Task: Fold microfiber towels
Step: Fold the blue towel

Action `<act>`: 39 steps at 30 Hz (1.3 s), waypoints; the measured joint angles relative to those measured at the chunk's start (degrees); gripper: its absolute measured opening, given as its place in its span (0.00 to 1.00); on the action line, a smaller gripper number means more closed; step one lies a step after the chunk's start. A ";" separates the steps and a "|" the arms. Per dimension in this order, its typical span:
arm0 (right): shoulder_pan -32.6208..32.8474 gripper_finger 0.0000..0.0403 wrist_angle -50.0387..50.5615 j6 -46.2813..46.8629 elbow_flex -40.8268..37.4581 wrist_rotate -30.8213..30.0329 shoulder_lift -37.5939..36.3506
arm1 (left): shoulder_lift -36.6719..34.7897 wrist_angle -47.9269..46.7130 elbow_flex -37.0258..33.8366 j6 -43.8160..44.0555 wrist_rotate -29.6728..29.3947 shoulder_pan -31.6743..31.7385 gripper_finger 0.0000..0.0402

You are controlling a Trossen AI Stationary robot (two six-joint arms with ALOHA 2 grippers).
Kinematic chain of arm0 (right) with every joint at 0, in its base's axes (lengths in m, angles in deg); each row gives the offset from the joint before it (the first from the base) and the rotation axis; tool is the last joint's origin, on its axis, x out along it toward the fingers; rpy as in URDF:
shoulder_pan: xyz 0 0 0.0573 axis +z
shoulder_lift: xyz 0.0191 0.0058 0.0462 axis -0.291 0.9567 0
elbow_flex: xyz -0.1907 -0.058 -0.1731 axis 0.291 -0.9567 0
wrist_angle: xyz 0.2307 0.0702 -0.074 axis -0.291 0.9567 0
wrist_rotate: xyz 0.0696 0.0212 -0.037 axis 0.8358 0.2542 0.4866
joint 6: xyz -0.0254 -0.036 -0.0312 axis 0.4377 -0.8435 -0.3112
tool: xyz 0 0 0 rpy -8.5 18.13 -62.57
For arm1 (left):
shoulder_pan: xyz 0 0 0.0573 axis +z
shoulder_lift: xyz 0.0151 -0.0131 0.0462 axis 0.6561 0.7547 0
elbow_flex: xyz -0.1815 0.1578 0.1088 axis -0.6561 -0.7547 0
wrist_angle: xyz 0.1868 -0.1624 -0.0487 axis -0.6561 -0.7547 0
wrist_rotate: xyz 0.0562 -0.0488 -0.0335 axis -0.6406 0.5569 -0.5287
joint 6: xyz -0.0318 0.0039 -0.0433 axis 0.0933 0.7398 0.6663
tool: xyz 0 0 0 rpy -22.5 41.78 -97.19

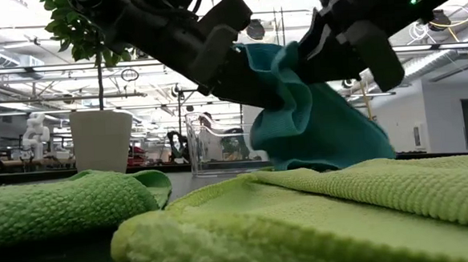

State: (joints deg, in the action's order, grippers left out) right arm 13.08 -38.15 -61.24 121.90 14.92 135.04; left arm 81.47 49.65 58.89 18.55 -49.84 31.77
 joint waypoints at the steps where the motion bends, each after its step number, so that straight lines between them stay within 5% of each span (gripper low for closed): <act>1: 0.31 0.41 -0.21 -0.76 0.00 -0.05 -0.02 | 0.00 0.03 0.00 -0.13 0.83 0.11 0.44; 13: 1.95 0.41 -0.80 -3.27 0.04 -5.85 -0.01 | 0.00 -0.77 0.00 -4.79 6.54 -0.76 0.44; 33: 7.26 0.41 -4.30 -15.48 0.07 -5.60 -0.76 | -6.05 -0.88 0.12 -6.40 8.54 -0.51 0.44; 39: 7.65 0.41 -4.15 -15.88 0.07 -5.82 -0.76 | -6.95 -1.42 0.17 -3.59 13.29 0.39 0.44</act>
State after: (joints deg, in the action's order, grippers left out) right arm 20.73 -42.30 -77.11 121.96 9.10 134.28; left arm 74.52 48.23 59.06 14.97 -36.55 32.15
